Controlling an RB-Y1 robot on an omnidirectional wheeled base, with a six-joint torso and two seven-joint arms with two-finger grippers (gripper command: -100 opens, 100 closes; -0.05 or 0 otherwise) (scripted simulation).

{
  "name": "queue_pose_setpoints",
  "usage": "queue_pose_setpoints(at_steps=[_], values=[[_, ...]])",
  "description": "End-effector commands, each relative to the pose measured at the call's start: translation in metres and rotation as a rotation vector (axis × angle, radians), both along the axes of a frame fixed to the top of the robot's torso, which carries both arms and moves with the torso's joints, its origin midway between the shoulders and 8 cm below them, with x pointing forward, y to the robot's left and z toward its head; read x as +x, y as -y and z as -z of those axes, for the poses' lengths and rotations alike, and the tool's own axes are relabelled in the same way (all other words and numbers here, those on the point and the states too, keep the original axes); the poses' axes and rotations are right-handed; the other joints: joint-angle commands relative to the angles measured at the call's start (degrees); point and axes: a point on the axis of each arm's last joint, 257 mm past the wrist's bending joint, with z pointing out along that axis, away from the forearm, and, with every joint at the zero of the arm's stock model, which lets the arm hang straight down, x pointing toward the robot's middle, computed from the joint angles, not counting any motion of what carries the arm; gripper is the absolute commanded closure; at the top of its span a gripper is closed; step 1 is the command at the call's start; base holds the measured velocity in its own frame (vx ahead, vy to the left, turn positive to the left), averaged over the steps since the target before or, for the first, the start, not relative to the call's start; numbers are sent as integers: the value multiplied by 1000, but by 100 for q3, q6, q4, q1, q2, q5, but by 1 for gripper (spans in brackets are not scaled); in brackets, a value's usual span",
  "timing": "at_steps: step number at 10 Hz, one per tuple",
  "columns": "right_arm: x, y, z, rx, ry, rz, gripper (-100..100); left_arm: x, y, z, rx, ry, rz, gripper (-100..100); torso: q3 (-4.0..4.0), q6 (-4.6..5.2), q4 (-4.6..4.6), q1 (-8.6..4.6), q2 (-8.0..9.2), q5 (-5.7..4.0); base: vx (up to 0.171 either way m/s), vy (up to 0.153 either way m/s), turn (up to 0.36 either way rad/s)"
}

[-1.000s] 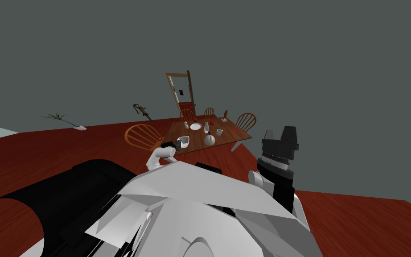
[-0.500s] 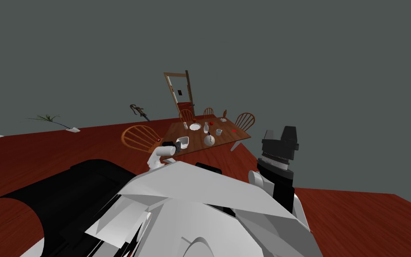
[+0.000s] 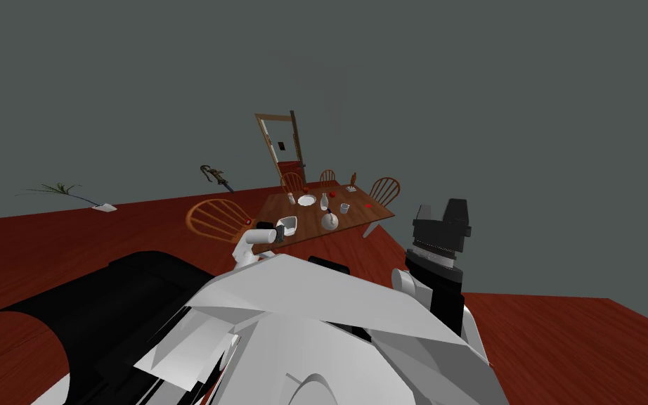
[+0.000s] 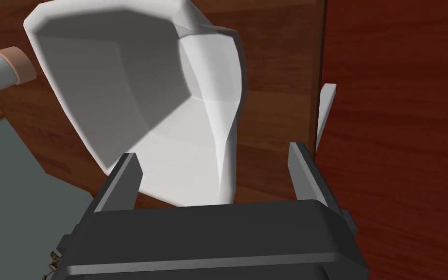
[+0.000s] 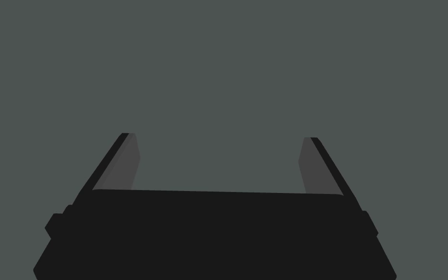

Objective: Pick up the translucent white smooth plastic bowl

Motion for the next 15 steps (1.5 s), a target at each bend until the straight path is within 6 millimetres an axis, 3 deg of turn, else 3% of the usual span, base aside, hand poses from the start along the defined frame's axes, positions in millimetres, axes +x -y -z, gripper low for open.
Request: queue_pose_setpoints(at_steps=[1, 2, 3, 4, 6, 8, 9, 11, 13, 14, 15], values=[[0, 0, 0, 0, 0, 0, 0, -4, 0, 2, -10, -22, -10, -100, 0, 0, 0, 0, 0, 0, 6, 12, -22], [0, 0, 0, 0, 0, 0, 0, -3, 0, 1, -6, -13, -6, -100, 1, 0, 0, -1, 1, 0, 2, 6, -5], [0, 0, 0, 0, 0, 0, 0, -3, 0, 2, -8, -16, -7, 0, 2, 0, 1, -4, 3, -1, 0, 0, 0], [0, 0, 0, 0, 0, 0, 0, 21, -5, -1, 17, 25, 15, -100, 2, 0, 1, -5, 4, -1, -61, -24, 242], [0, 0, 0, 0, 0, 0, 0, 37, -1, 4, -3, 24, 17, -100, 15, 1, 6, -16, 27, -3, -58, -20, 24], [0, 0, 0, 0, 0, 0, 0, 32, -2, 19, -19, -11, 7, -100, 6, 0, 2, -7, 10, -2, -4, 0, -8], [0, 0, 0, 0, 0, 0, 0, 57, -6, 10, 13, 40, 32, -100, 3, -1, 1, -5, 4, -1, -60, -19, 200], [0, 0, 0, 0, 0, 0, 0, 77, 0, 13, -8, 43, 38, -100, 14, 0, 6, -16, 25, -4, -54, -19, 49], [0, 0, 0, 0, 0, 0, 0, 68, -1, 32, -27, -4, 25, -100, 6, 0, 2, -7, 9, -2, -2, 3, -9], [0, 0, 0, 0, 0, 0, 0, 92, -4, 23, 6, 44, 50, -100, 3, -1, 1, -5, 4, -1, -66, -8, 205], [0, 0, 0, 0, 0, 0, 0, 99, -1, 25, -4, 40, 51, -100, 11, -3, 4, -8, 21, -2, -72, -21, 114]])
